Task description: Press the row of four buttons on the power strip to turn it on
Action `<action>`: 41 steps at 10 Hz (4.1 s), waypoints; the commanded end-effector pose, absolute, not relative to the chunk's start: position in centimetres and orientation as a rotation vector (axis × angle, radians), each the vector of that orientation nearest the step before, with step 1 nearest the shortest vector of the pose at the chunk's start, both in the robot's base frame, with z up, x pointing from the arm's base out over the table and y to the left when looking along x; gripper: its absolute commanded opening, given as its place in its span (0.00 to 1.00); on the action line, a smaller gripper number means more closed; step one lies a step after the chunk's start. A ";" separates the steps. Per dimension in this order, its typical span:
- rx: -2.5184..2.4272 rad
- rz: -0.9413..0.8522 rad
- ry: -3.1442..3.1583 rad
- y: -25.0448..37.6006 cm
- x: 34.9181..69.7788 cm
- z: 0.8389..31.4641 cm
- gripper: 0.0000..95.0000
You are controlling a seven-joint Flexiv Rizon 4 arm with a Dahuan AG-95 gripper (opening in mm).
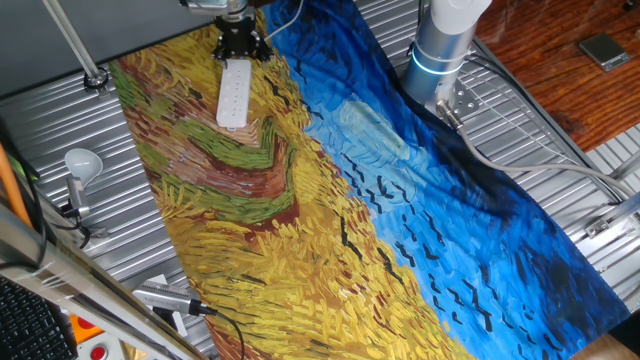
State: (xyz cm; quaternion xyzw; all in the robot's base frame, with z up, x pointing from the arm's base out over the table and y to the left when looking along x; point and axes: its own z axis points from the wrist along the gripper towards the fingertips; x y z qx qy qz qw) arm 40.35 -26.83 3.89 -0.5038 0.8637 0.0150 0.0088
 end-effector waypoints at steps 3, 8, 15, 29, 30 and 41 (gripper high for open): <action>-1.570 0.036 2.692 -26.8 40.4 3.5 1.00; -1.565 0.036 2.686 -26.8 40.3 3.0 1.00; -1.556 0.032 2.681 -26.8 39.8 2.5 1.00; -1.550 -0.015 2.651 -26.6 39.7 1.2 1.00; -1.558 -0.017 2.648 -26.6 39.7 1.0 1.00; -1.567 -0.041 2.617 -26.6 40.1 0.1 1.00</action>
